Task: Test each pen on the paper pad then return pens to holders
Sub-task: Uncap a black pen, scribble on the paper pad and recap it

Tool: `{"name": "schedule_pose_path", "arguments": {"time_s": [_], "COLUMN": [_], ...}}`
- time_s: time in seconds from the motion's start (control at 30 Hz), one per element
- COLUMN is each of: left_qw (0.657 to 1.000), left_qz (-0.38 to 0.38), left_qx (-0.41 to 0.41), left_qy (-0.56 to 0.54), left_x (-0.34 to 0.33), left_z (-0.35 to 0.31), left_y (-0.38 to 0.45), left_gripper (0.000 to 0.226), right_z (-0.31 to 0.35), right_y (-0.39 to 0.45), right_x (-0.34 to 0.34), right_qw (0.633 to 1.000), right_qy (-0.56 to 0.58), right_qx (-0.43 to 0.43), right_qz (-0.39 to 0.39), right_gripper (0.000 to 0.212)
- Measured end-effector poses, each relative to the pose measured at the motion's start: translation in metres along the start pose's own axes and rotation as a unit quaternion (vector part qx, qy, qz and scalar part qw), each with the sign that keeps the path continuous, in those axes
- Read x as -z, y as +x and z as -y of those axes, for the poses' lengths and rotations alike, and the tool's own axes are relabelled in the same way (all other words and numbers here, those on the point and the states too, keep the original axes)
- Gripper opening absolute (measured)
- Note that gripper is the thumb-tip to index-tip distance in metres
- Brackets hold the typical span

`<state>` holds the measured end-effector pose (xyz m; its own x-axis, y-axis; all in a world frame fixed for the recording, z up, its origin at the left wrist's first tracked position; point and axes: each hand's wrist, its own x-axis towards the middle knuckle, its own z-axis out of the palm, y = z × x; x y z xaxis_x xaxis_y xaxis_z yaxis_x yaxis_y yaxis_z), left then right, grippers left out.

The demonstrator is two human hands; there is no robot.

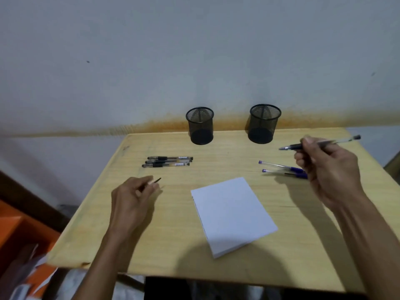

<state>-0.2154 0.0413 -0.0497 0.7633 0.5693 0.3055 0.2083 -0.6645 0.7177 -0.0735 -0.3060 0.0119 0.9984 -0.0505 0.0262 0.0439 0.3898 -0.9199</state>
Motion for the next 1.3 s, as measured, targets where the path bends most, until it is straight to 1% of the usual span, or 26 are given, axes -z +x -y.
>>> {"name": "schedule_pose_path", "arguments": {"time_s": [0.03,0.1,0.17,0.23,0.3,0.37,0.43,0.5,0.53,0.57,0.6,0.63,0.7,0.77,0.8,0.87,0.9,1.0,1.07,1.13,1.2,1.3], "left_qw": [1.0,0.999,0.998,0.995,0.993,0.993,0.994,0.994,0.994,0.994,0.991,0.986,0.961,0.93,0.916,0.893,0.884,0.871,0.868,0.868,0.865,0.865], "left_qz": [0.0,-0.012,-0.036,-0.045,-0.039,-0.028,-0.034,-0.067,-0.079,-0.076,-0.056,-0.015,0.098,0.207,0.248,0.299,0.312,0.322,0.316,0.311,0.307,0.303], "left_qx": [0.011,0.039,0.057,0.056,0.061,0.057,0.054,0.017,-0.022,-0.068,-0.117,-0.166,-0.253,-0.304,-0.315,-0.323,-0.325,-0.333,-0.341,-0.345,-0.356,-0.366], "left_qy": [0.005,0.0,0.017,0.065,0.095,0.1,0.092,0.086,0.072,0.045,0.005,-0.03,-0.05,-0.008,0.026,0.097,0.123,0.162,0.173,0.175,0.174,0.161], "left_x": [-0.005,-0.019,-0.031,-0.037,-0.041,-0.043,-0.044,-0.044,-0.044,-0.044,-0.044,-0.045,-0.047,-0.051,-0.054,-0.06,-0.061,-0.062,-0.062,-0.063,-0.064,-0.063], "left_z": [0.003,0.007,0.015,0.021,0.02,0.018,0.018,0.015,0.011,0.005,-0.003,-0.008,-0.015,-0.015,-0.013,-0.011,-0.009,-0.007,-0.007,-0.007,-0.006,-0.005], "left_y": [0.007,0.018,0.026,0.033,0.036,0.034,0.029,0.022,0.018,0.013,0.007,0.002,-0.007,-0.01,-0.009,-0.006,-0.004,-0.002,-0.002,-0.003,-0.003,-0.002], "left_gripper": [0.02,0.015,0.015,0.021,0.031,0.044,0.052,0.05,0.049,0.048,0.047,0.045,0.052,0.065,0.071,0.074,0.074,0.073,0.074,0.074,0.073,0.07], "right_z": [-0.005,-0.024,-0.046,-0.063,-0.075,-0.084,-0.088,-0.09,-0.09,-0.089,-0.088,-0.086,-0.083,-0.081,-0.081,-0.081,-0.081,-0.081,-0.083,-0.087,-0.092,-0.1], "right_y": [-0.004,-0.017,-0.035,-0.052,-0.062,-0.068,-0.071,-0.073,-0.073,-0.073,-0.073,-0.072,-0.07,-0.067,-0.067,-0.067,-0.068,-0.071,-0.073,-0.075,-0.075,-0.073], "right_x": [0.0,-0.006,-0.017,-0.032,-0.043,-0.048,-0.047,-0.044,-0.04,-0.037,-0.034,-0.031,-0.026,-0.024,-0.023,-0.024,-0.024,-0.028,-0.034,-0.041,-0.05,-0.058], "right_qw": [1.0,0.998,0.996,0.994,0.992,0.991,0.991,0.99,0.988,0.986,0.984,0.982,0.976,0.97,0.968,0.967,0.967,0.969,0.965,0.957,0.947,0.928], "right_qy": [-0.018,-0.053,-0.07,-0.06,-0.026,-0.016,-0.049,-0.087,-0.103,-0.116,-0.124,-0.127,-0.138,-0.149,-0.151,-0.147,-0.144,-0.159,-0.189,-0.211,-0.224,-0.256], "right_qx": [-0.003,-0.019,-0.053,-0.096,-0.125,-0.13,-0.12,-0.108,-0.101,-0.096,-0.093,-0.092,-0.093,-0.1,-0.104,-0.111,-0.11,-0.082,-0.054,-0.039,-0.044,-0.046], "right_qz": [0.003,0.009,0.007,-0.005,-0.018,-0.017,-0.005,0.026,0.047,0.067,0.088,0.108,0.139,0.162,0.168,0.176,0.178,0.168,0.172,0.194,0.225,0.268], "right_gripper": [0.01,0.013,0.008,0.009,0.013,0.015,0.012,0.01,0.01,0.009,0.008,0.007,0.006,0.007,0.008,0.006,0.005,0.021,0.025,0.018,0.015,0.023]}}
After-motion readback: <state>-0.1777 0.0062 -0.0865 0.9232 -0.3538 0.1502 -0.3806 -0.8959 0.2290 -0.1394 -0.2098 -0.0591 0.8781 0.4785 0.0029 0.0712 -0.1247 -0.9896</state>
